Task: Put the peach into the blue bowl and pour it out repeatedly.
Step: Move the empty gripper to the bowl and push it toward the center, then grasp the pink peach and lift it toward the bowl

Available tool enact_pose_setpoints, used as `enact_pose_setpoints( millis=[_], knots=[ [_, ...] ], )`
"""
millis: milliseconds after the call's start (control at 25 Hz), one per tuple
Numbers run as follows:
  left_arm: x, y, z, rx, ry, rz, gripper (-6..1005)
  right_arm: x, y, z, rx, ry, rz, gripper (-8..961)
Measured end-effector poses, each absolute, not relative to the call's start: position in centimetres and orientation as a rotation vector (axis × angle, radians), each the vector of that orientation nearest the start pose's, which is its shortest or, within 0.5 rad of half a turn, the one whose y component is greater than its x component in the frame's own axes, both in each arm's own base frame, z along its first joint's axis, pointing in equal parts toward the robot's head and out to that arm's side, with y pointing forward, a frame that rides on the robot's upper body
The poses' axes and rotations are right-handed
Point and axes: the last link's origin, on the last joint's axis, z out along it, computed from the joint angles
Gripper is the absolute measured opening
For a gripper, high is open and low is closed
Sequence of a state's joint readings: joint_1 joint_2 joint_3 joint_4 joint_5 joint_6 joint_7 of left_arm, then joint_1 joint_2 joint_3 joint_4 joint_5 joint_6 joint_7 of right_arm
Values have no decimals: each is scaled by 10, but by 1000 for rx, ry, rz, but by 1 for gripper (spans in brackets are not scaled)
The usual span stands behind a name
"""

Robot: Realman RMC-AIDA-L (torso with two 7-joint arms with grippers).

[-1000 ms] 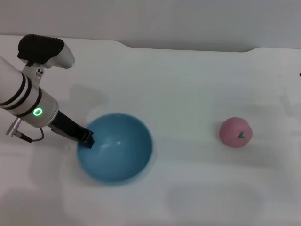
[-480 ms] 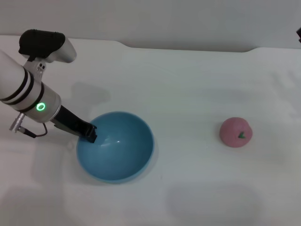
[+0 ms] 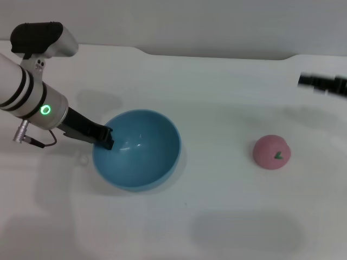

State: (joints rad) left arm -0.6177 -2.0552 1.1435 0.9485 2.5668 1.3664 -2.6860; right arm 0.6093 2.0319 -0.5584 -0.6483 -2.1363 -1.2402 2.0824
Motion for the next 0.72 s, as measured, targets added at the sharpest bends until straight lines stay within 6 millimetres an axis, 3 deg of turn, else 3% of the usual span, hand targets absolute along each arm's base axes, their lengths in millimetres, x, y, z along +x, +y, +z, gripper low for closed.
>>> enact_pose_setpoints(
  millis=[80, 120, 280, 720],
  knots=[
    [-263, 367, -4, -2268, -1558, 280, -2, 290, 386, 34, -2220, 1523, 500, 716],
    [-262, 368, -4, -2262, -1558, 268, -2, 287, 386, 29, -2285, 1563, 315, 716],
    [-257, 375, -4, -2247, -1559, 187, -1, 284, 386, 18, -2339, 1558, 136, 715],
    [-251, 377, -5, -2256, -1572, 128, -2, 281, 381, -31, -2403, 1451, -93, 696]
  ],
)
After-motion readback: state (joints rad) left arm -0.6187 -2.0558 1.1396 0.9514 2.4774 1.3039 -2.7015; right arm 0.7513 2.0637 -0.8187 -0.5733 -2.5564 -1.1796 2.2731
